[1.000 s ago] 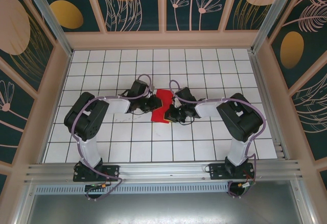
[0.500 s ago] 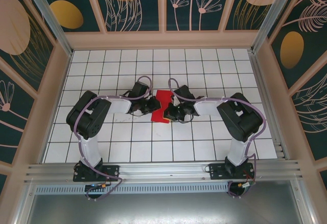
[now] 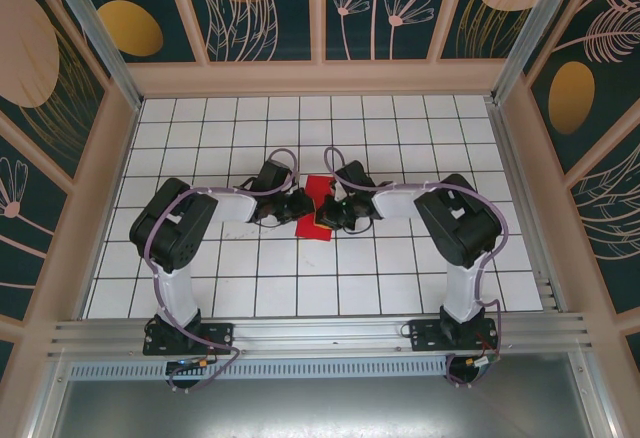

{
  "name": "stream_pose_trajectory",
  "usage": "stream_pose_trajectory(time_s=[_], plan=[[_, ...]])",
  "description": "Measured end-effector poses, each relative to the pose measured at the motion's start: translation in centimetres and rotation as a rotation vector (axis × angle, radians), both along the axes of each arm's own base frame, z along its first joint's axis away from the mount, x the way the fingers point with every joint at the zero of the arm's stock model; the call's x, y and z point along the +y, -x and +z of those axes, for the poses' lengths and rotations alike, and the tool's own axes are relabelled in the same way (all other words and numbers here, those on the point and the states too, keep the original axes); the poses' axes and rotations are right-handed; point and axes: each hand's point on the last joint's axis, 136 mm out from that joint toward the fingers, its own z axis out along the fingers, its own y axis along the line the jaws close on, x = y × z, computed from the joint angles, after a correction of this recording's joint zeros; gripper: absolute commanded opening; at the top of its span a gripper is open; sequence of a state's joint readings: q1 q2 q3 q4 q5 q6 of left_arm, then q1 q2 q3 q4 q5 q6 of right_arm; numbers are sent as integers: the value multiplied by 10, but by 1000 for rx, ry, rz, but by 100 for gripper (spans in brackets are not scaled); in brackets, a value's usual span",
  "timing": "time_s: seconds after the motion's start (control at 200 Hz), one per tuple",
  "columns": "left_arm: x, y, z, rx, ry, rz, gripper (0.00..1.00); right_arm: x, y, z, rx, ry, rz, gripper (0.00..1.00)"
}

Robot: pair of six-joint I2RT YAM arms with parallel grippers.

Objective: Fold a paper plane with a square sheet of paper (pick it up from the middle)
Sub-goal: Fold the triangle a second time at the center of the table.

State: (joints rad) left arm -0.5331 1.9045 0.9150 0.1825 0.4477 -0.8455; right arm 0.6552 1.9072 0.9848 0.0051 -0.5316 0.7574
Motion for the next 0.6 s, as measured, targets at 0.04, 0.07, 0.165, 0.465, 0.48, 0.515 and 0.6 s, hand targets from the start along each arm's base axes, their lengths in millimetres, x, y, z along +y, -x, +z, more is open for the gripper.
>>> stream_pose_trajectory(time_s=[0.04, 0.07, 0.165, 0.465, 0.48, 0.515, 0.6], plan=[[0, 0, 0, 1, 0, 1, 10, -1, 1, 0, -7, -4, -1, 4], [0, 0, 0, 2, 0, 3, 10, -2, 3, 0, -13, -9, -1, 4], [0, 0, 0, 2, -1, 5, 10, -10, 12, 0, -16, -9, -3, 5], [0, 0, -1, 1, 2, 8, 10, -29, 37, 0, 3, 5, -4, 7], [0, 0, -1, 2, 2, 8, 10, -30, 38, 0, 5, 7, -4, 7], [0, 0, -1, 1, 2, 8, 10, -31, 39, 0, 8, 12, -4, 7], [1, 0, -1, 1, 2, 8, 10, -32, 42, 0, 13, 22, 0, 8]])
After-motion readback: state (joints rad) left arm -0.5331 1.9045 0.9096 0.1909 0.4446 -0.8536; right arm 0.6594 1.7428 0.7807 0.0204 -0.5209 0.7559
